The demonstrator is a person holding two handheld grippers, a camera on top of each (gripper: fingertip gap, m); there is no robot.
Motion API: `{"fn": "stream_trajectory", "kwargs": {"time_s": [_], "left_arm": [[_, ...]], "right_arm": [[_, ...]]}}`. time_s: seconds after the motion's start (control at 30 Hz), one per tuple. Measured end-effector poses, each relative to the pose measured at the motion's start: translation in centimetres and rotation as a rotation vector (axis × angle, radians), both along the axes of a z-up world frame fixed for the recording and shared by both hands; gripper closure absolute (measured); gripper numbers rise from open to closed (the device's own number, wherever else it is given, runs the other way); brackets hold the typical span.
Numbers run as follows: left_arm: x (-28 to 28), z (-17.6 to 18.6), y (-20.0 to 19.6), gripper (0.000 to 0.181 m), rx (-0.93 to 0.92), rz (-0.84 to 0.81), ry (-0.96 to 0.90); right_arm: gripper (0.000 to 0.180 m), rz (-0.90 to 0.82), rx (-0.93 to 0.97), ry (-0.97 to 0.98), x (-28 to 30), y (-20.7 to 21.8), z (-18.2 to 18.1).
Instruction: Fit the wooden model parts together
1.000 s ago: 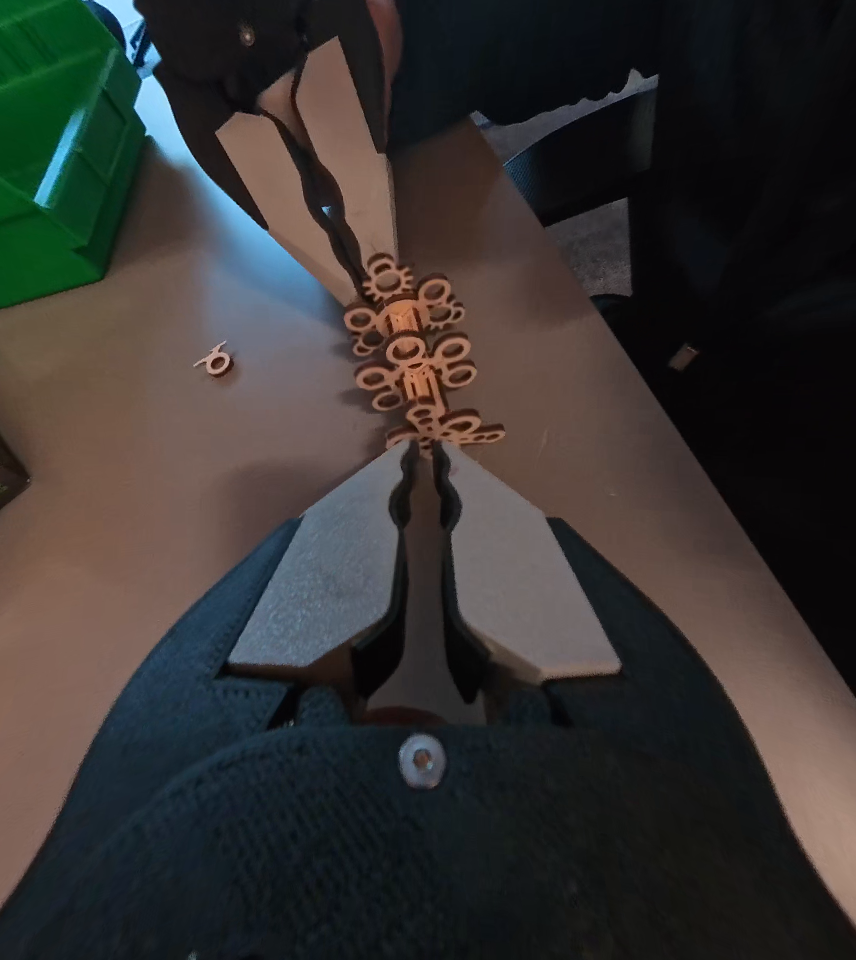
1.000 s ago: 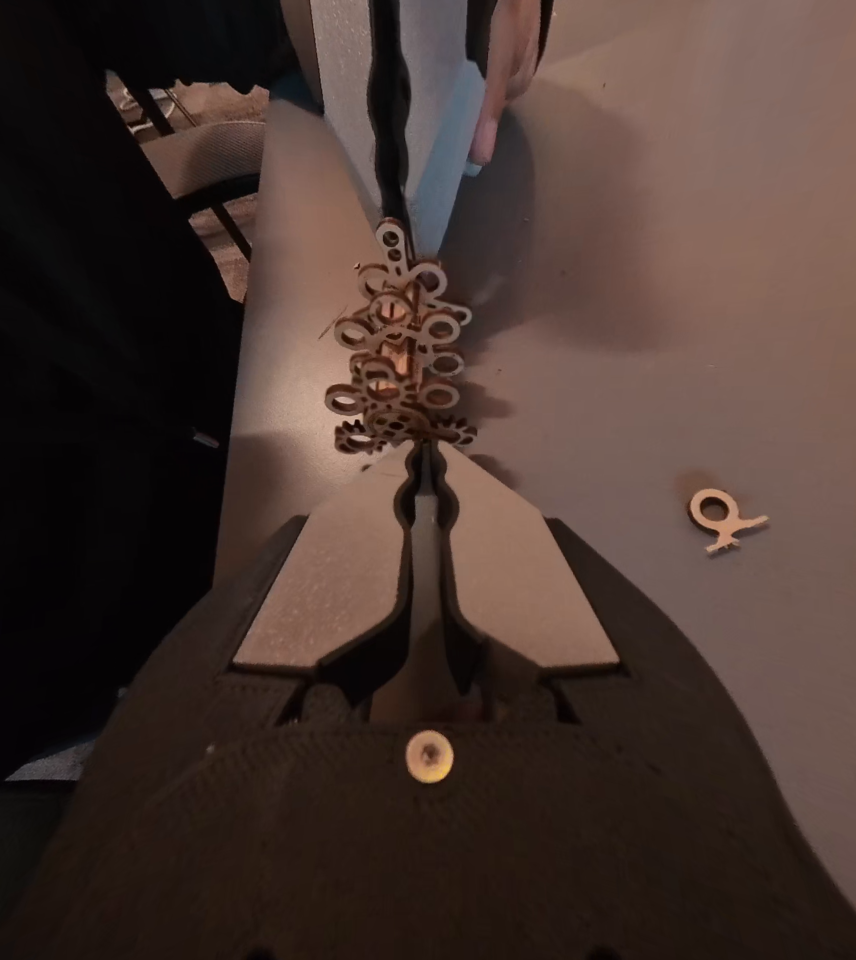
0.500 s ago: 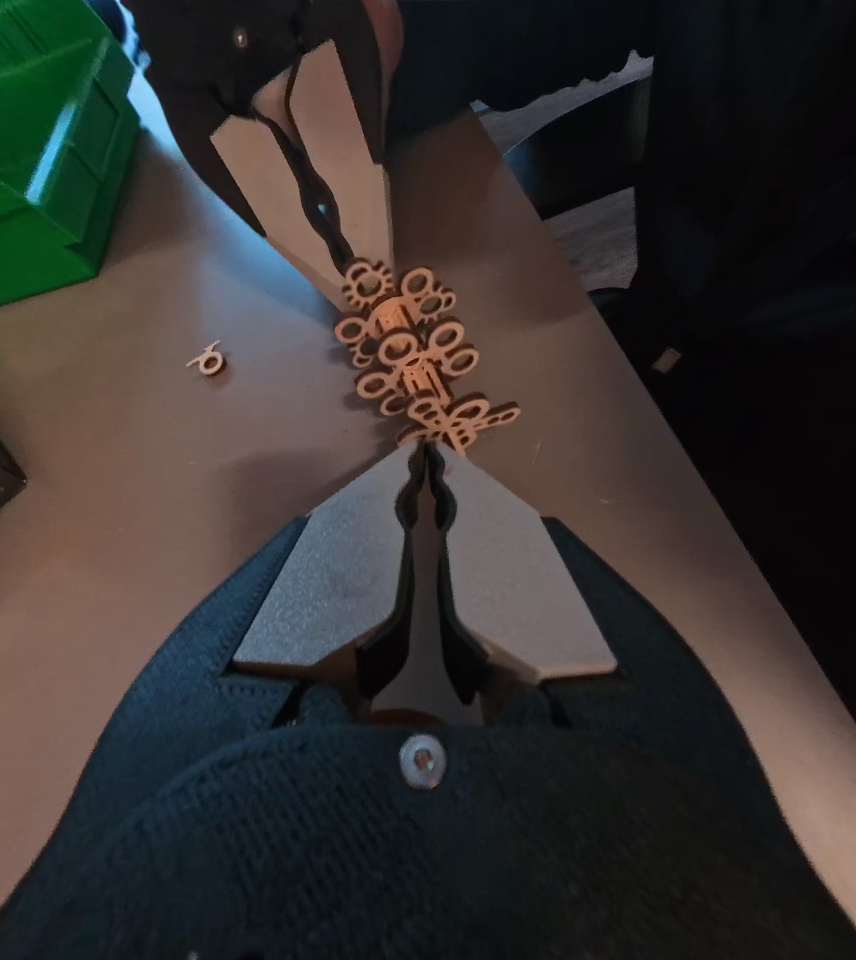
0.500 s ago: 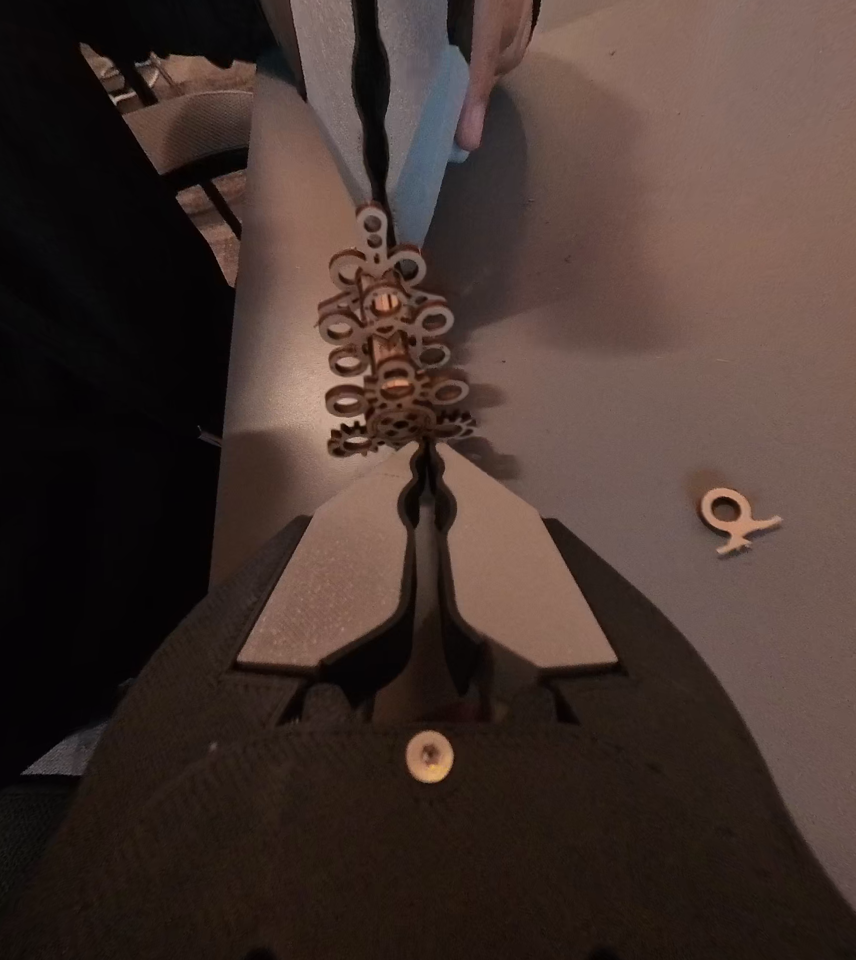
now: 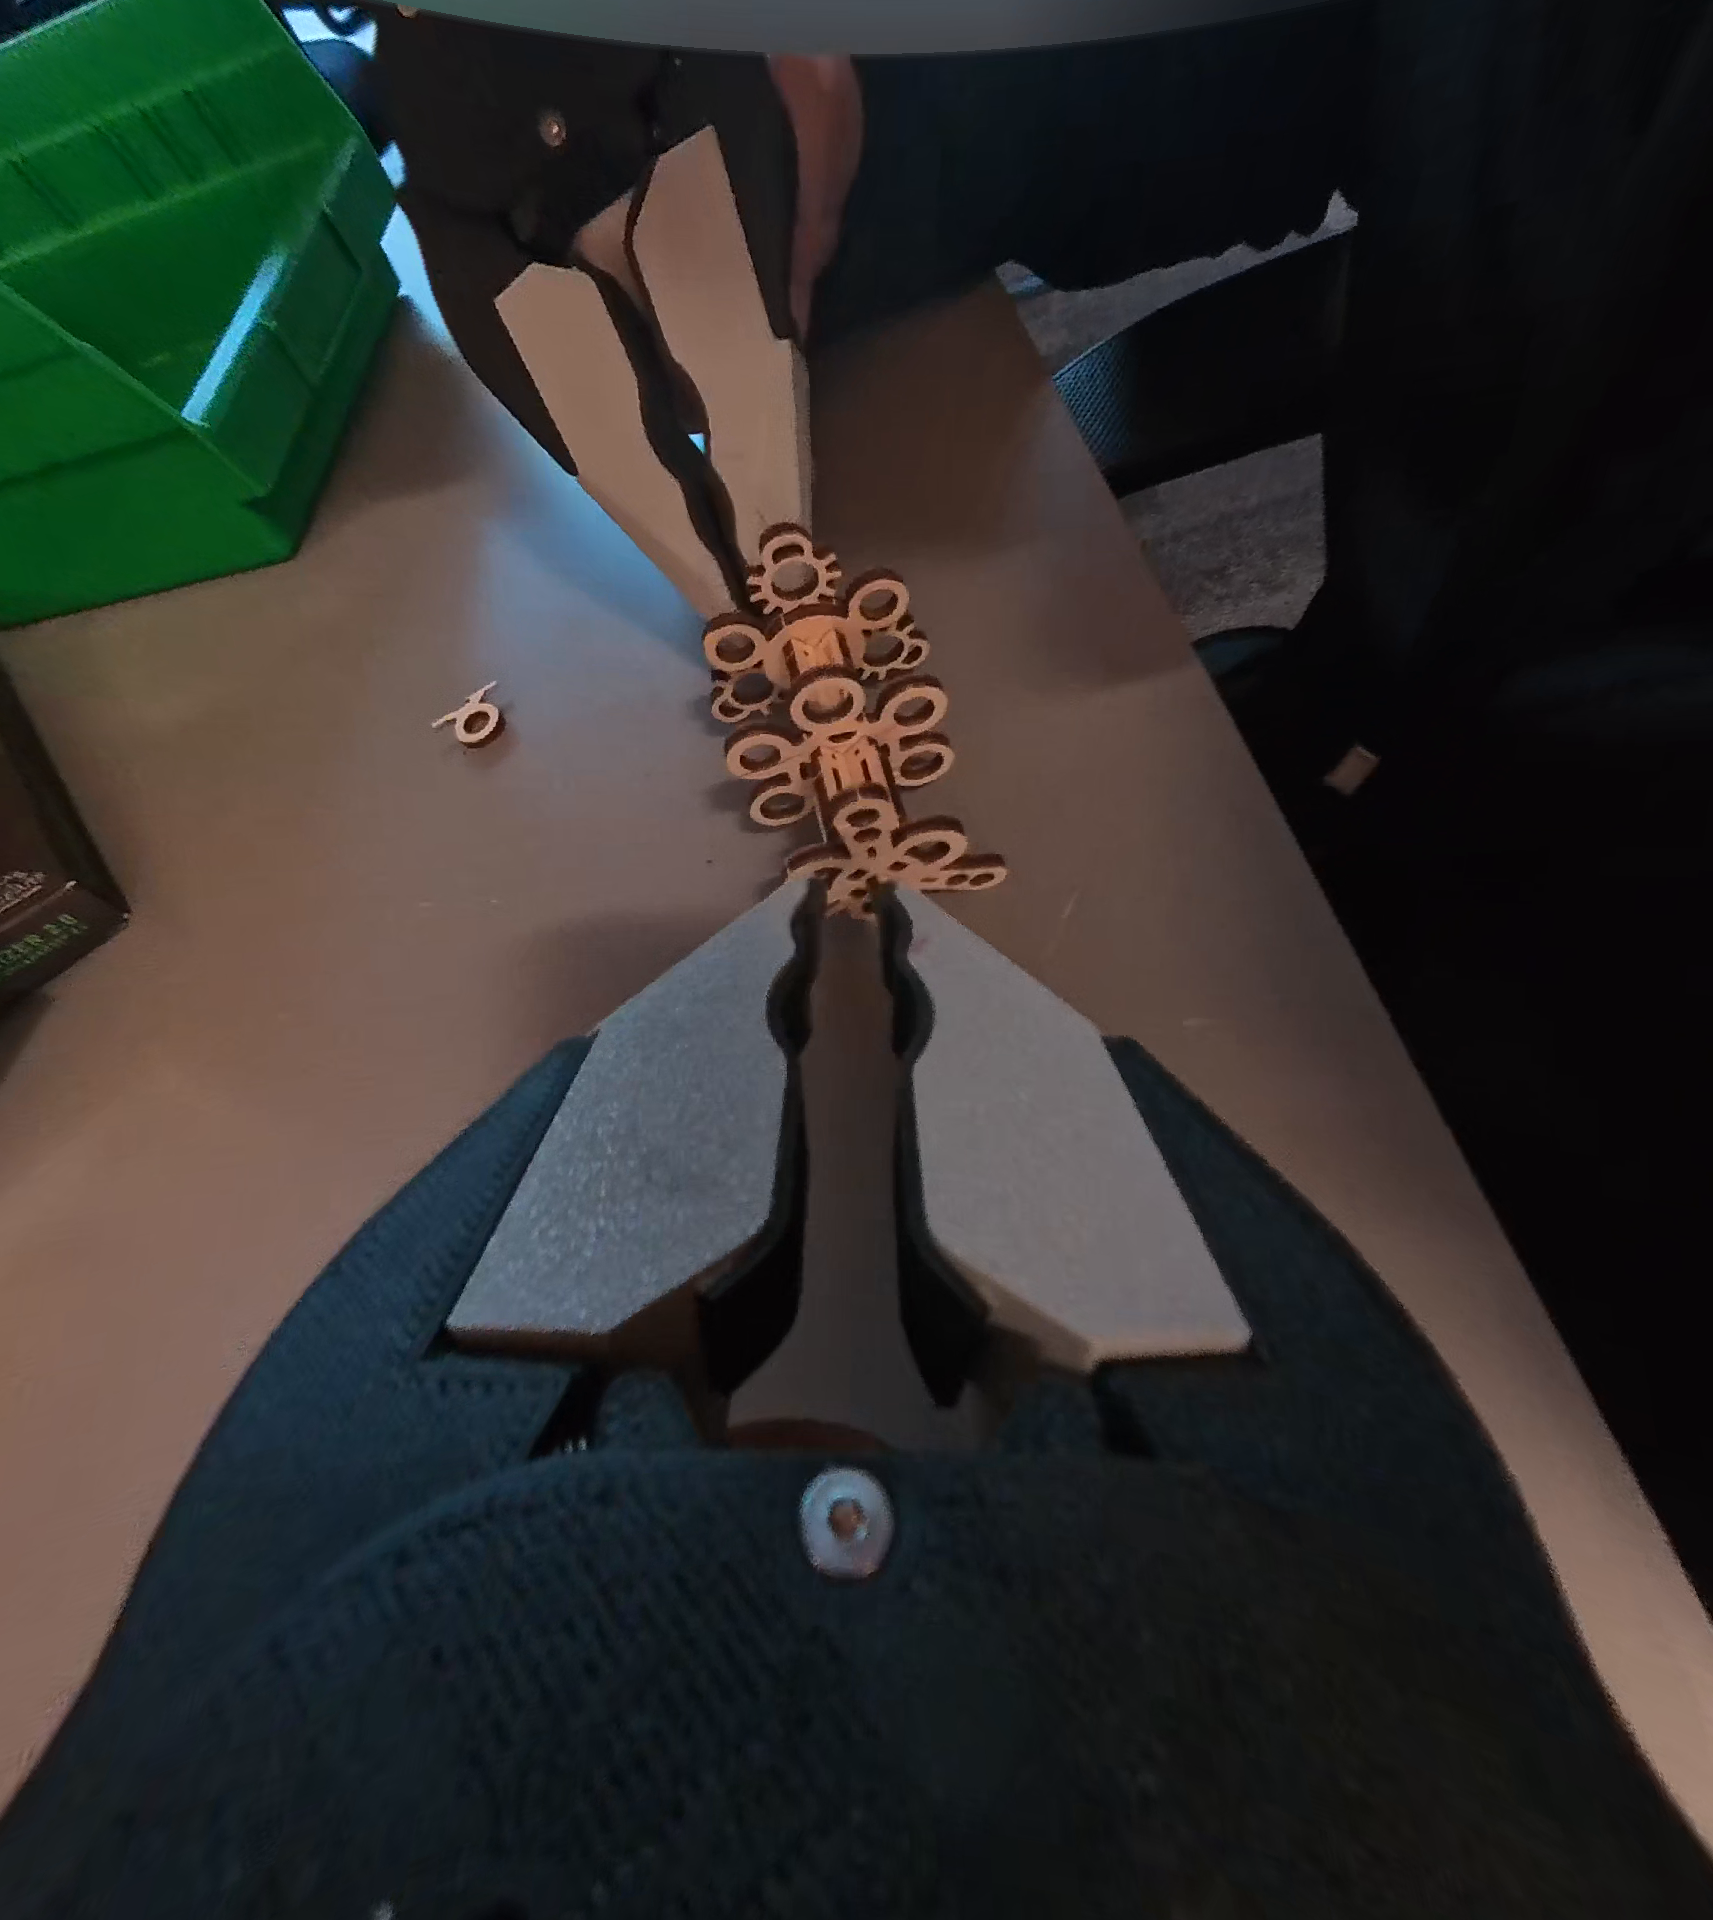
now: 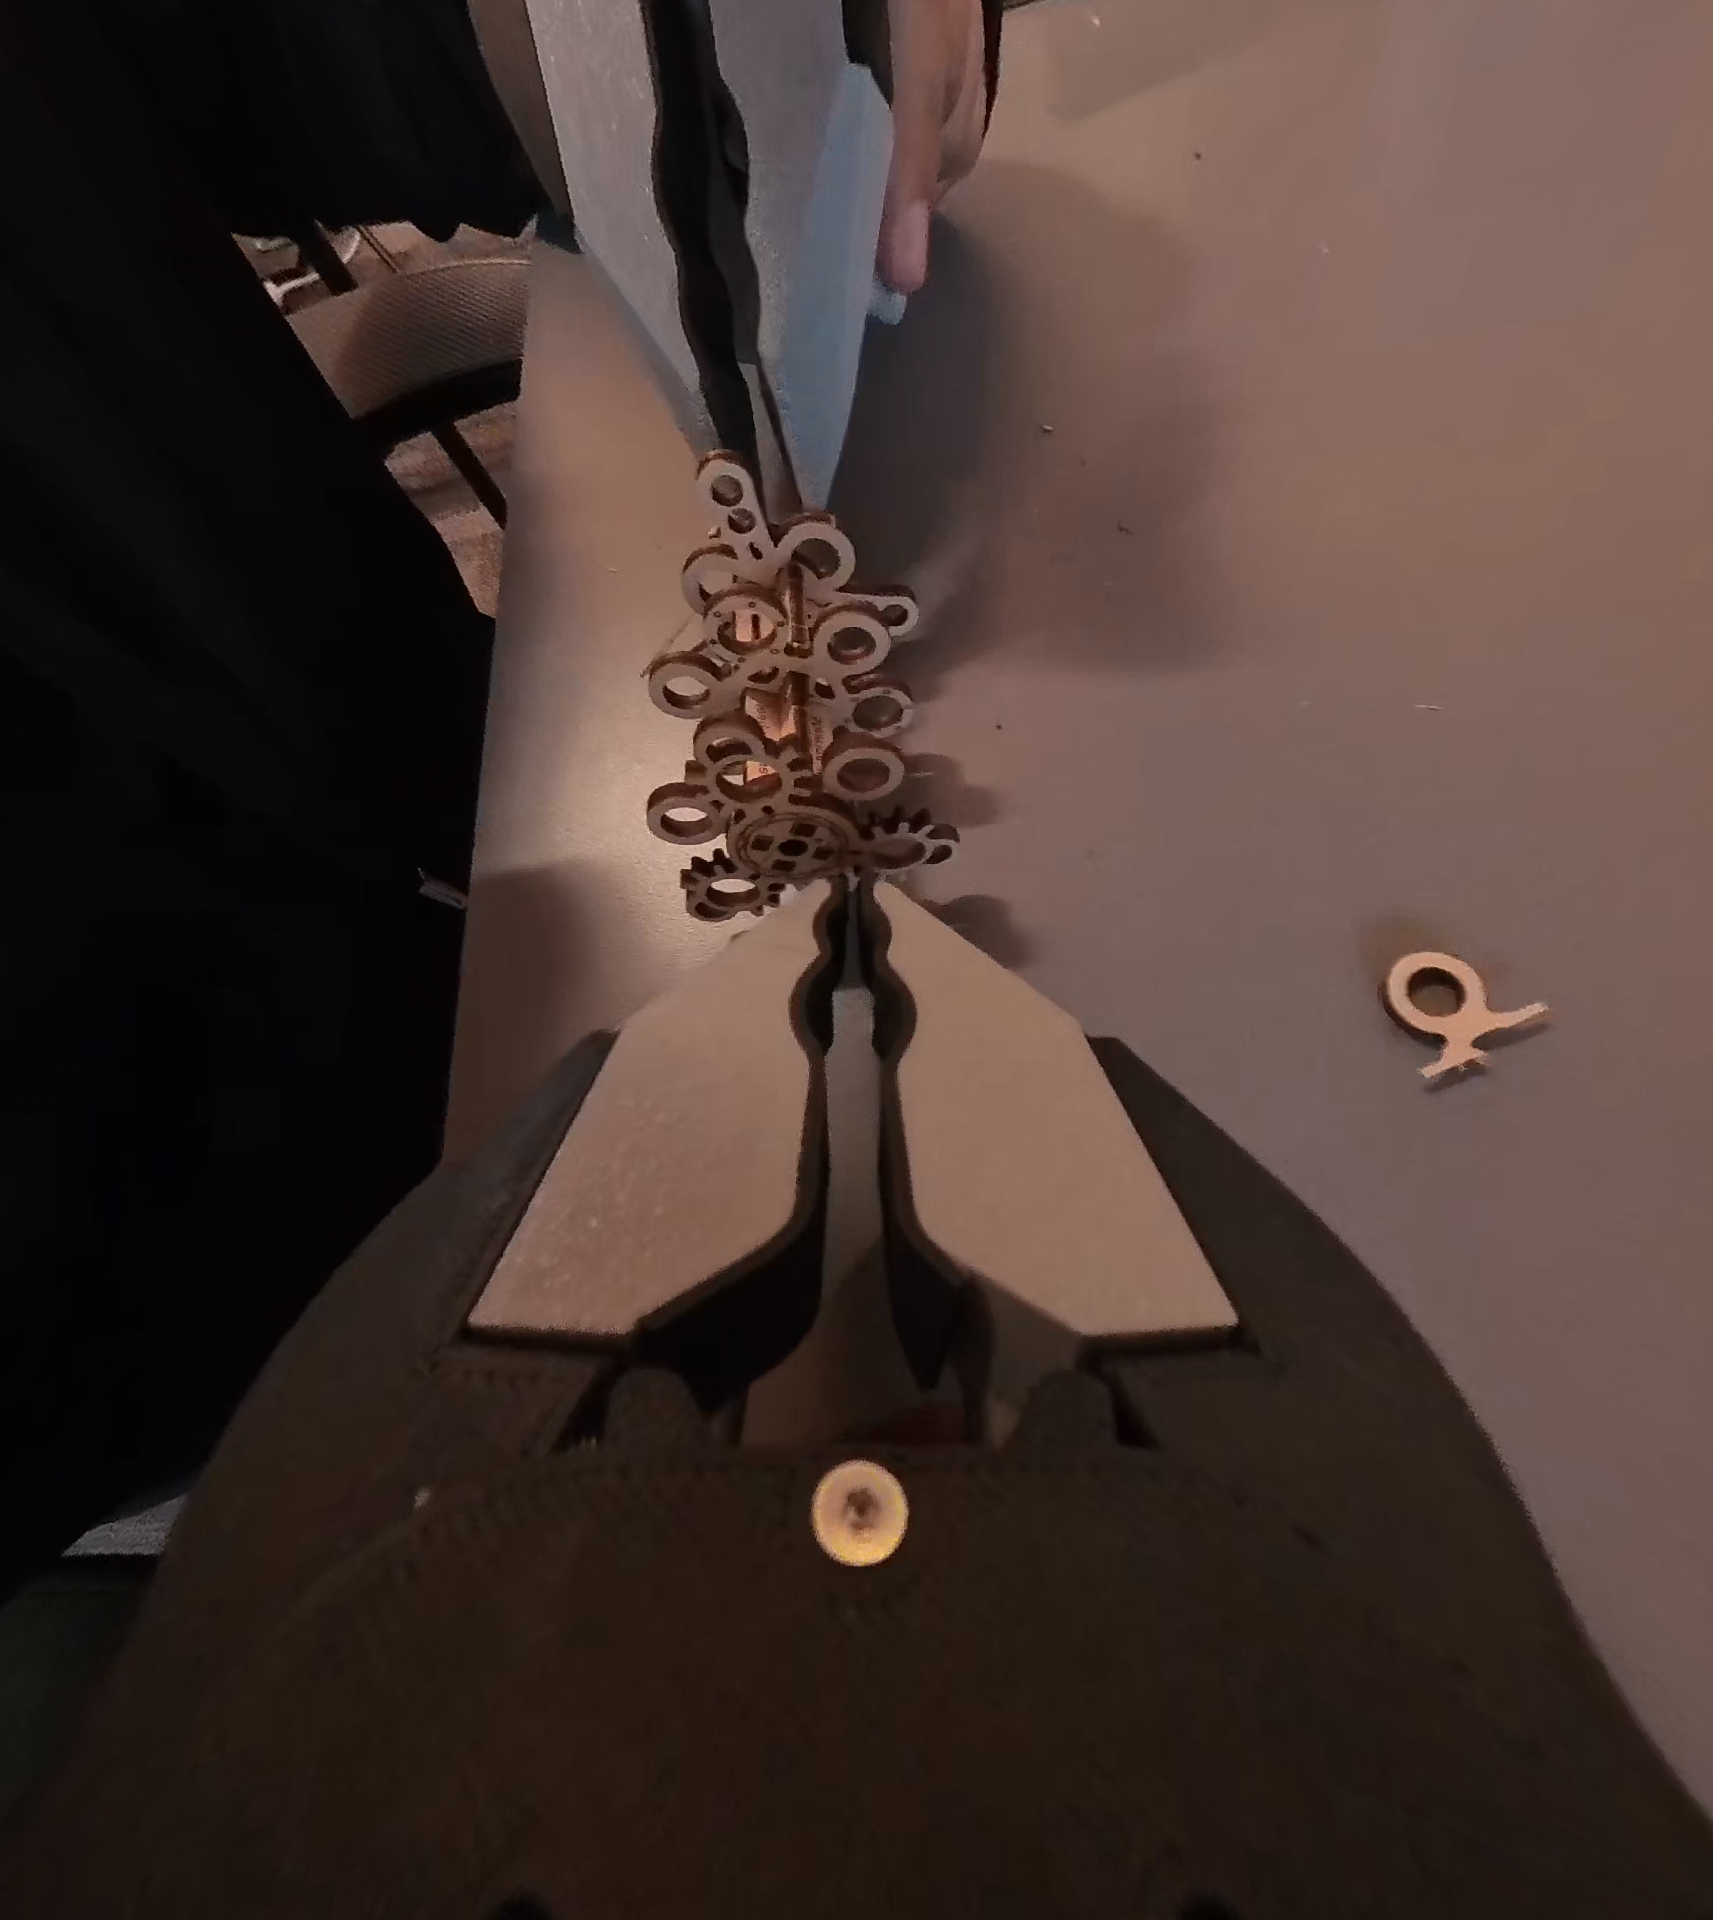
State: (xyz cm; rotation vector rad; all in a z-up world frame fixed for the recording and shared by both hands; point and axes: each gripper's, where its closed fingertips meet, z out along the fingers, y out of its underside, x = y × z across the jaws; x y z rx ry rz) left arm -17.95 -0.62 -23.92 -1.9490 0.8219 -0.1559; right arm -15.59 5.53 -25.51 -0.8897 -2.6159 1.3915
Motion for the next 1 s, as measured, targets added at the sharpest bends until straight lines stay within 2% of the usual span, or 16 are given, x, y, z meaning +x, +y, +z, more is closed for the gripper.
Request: {"fn": "stream_trajectory", "kwargs": {"time_s": [0.27, 0.57, 0.7, 1.0], "left_arm": [[0.6, -0.7, 0.1, 0.181, -0.052, -0.024, 0.008], [0.4, -0.5, 0.4, 0.173, -0.027, 0.014, 0.012], [0.4, -0.5, 0.3, 0.179, -0.009, 0.005, 0.041], [-0.5, -0.1, 0.4, 0.176, 0.067, 0.010, 0.095]], "right_arm": [[0.180, 0.019, 0.016, -0.018, 0.3, -0.3, -0.4], [0.180, 0.027, 0.043, -0.016, 0.4, -0.4, -0.7], [0.180, 0.028, 0.042, -0.020, 0.4, -0.5, -0.8], [0.180, 0.017, 0.007, -0.024, 0.3, -0.4, -0.3]]}}
